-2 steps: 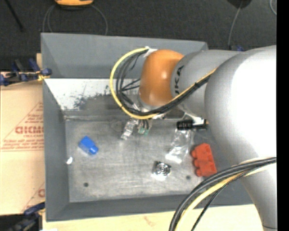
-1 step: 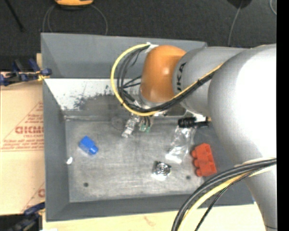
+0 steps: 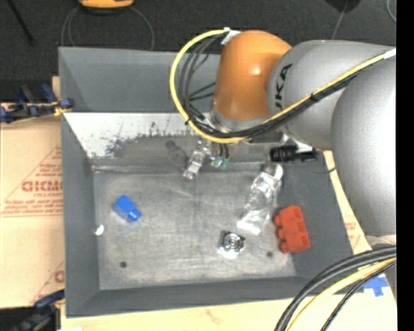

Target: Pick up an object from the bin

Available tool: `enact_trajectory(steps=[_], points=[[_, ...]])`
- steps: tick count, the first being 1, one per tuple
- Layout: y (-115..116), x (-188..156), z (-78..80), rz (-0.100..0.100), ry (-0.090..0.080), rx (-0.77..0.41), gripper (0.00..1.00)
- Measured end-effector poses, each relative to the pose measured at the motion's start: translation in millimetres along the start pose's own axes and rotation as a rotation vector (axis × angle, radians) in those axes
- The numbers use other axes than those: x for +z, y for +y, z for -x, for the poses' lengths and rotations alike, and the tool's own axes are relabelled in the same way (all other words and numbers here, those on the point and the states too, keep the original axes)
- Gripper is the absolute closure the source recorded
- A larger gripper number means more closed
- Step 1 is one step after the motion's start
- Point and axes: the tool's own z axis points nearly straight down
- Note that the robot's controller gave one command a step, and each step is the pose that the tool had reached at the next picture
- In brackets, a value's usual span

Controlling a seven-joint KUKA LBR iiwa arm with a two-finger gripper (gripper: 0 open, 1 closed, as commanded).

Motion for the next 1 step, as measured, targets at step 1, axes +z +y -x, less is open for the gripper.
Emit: enact_trajectory(steps=[1], points=[[0.6,-19.4,1.8,-0.002,0.004,-0.002,1.0]])
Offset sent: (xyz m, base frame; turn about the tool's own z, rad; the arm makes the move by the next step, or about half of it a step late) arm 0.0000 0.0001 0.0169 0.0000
